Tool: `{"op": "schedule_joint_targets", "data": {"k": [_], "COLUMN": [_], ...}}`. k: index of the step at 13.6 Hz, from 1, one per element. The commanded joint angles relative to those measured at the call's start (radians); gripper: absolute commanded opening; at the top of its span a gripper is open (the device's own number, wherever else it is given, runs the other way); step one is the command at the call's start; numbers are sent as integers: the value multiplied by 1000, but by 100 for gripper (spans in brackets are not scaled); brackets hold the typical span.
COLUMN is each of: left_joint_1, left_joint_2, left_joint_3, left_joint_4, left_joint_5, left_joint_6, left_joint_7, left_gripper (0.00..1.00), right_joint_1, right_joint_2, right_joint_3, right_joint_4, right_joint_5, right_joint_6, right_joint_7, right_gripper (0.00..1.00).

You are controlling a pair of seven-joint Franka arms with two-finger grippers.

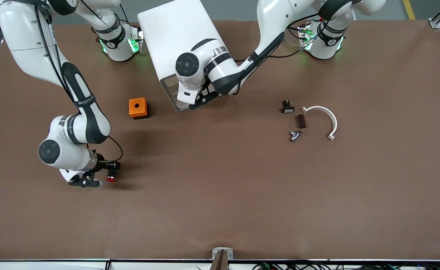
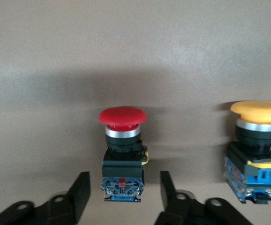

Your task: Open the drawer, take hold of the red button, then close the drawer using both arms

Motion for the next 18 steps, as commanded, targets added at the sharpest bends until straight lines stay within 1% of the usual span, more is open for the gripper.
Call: {"op": "schedule_joint_targets", "data": {"k": [1, 3, 5, 7, 10, 14, 16, 18], "left_joint_1": [78, 156, 247, 314, 408, 574, 656, 730], "left_joint_2": [-31, -47, -78, -112, -173, -291, -349, -391], "left_joint_3": [6, 8, 8, 8, 8, 5, 5, 3], "left_joint_4": [1, 3, 3, 3, 1, 1, 0, 1], "left_joint_5": [-8, 0, 39, 96, 205, 221, 215, 205], "left_joint_6": [-20, -21, -26, -68, -182, -266, -280, -331], "left_joint_7": [-3, 2, 37, 98, 209, 517, 638, 755], "left_gripper": [99, 99, 99, 99, 99, 99, 99, 99], "right_joint_1": [-42, -49, -46, -45, -62, -77, -75, -69], "right_joint_2": [-78, -145, -211, -274, -356, -488, -547, -604], "right_joint_3": [19, 19, 19, 17, 16, -2, -4, -1], "right_joint_4": [2, 17, 45, 45, 45, 39, 39, 40], "right_joint_5": [-14, -14, -15, -15, -12, -14, -15, -17], "right_joint_6": [-49, -119, -207, -233, -290, -422, -489, -530], "right_joint_7": [-7, -6, -13, -53, -110, -78, 52, 85], "right_gripper": [100, 100, 100, 100, 100, 100, 100, 100]}}
